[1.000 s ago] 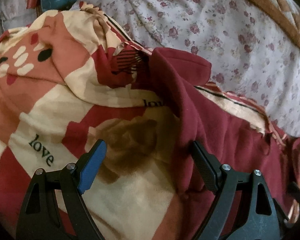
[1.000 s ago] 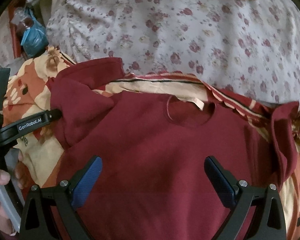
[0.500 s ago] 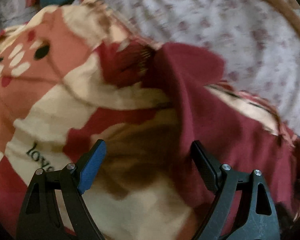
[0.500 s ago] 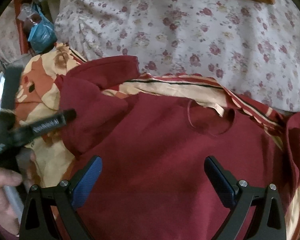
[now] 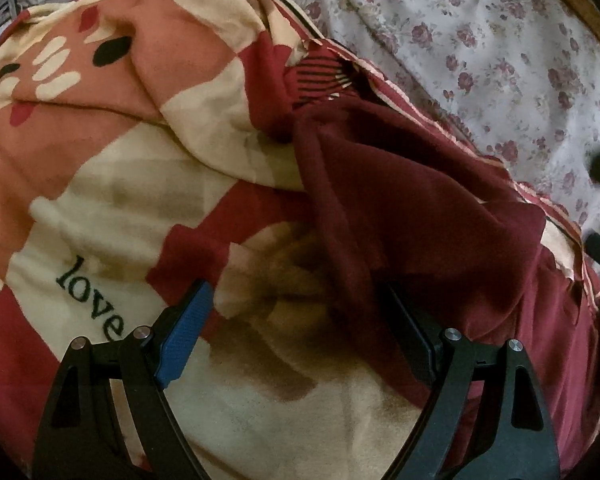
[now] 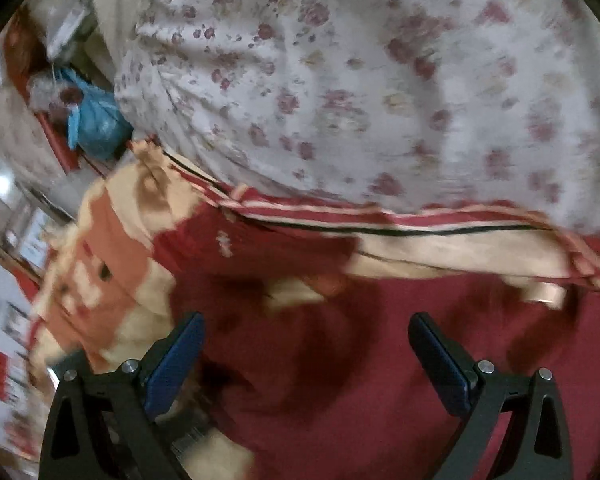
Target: Fold small clothes
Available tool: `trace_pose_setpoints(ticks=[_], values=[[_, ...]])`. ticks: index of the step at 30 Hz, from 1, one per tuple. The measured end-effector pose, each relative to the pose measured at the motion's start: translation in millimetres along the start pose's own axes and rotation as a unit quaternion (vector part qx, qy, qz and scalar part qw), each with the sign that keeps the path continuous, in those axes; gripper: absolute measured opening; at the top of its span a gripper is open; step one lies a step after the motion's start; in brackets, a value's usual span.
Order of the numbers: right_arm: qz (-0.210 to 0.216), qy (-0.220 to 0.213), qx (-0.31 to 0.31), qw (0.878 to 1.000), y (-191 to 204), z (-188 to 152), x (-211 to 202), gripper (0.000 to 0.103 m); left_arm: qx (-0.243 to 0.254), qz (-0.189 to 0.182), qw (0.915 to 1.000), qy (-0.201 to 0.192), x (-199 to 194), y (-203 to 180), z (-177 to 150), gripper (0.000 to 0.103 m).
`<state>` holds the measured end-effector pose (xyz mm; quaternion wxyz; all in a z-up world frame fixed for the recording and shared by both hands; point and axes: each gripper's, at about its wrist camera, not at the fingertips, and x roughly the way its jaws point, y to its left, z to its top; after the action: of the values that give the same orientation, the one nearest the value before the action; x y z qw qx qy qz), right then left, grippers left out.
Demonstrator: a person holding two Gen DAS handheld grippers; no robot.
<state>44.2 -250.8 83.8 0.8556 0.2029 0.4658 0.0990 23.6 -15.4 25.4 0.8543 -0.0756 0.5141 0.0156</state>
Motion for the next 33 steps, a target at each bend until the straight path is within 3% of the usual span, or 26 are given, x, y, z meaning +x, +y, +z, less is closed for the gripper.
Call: trace_pose_setpoints(ticks=[5, 10, 12, 15, 16, 20, 21, 28, 33], values=[[0.063, 0.047, 0.111, 0.991, -18, 16, 37, 0.097, -0.007, -0.003, 1.0000, 0.006, 5, 2, 3, 0.087], [0.024, 0.068, 0.129, 0.989, -34, 19, 62, 0.090, -0.004, 0.002, 1.0000, 0.004, 5, 1, 3, 0.087], [0.027, 0.088, 0.128, 0.987, -35, 20, 78, 0.074, -0.005, 0.001, 1.0000, 0.005, 5, 1, 2, 0.087], [0.037, 0.113, 0.133, 0.984, -39, 17, 102, 0.065, -0.007, 0.000, 1.0000, 0.006, 6, 1, 2, 0.087], [0.037, 0.107, 0.131, 0.985, -37, 18, 103, 0.064, -0.006, 0.002, 1.0000, 0.005, 6, 0, 2, 0.087], [0.036, 0.103, 0.092, 0.990, -25, 23, 108, 0.017, 0.004, 0.015, 0.9999, -0.003, 7, -5, 2, 0.087], [0.032, 0.102, 0.083, 0.991, -23, 24, 108, 0.014, 0.007, 0.017, 0.9998, -0.004, 7, -6, 2, 0.087], [0.045, 0.021, 0.032, 0.998, -3, 39, 52, 0.008, 0.015, 0.031, 0.9993, -0.015, 8, -11, 0, 0.087], [0.078, -0.030, 0.028, 0.996, 4, 46, -7, 0.008, 0.025, 0.043, 0.9985, -0.023, 7, -18, 0, 0.087]])
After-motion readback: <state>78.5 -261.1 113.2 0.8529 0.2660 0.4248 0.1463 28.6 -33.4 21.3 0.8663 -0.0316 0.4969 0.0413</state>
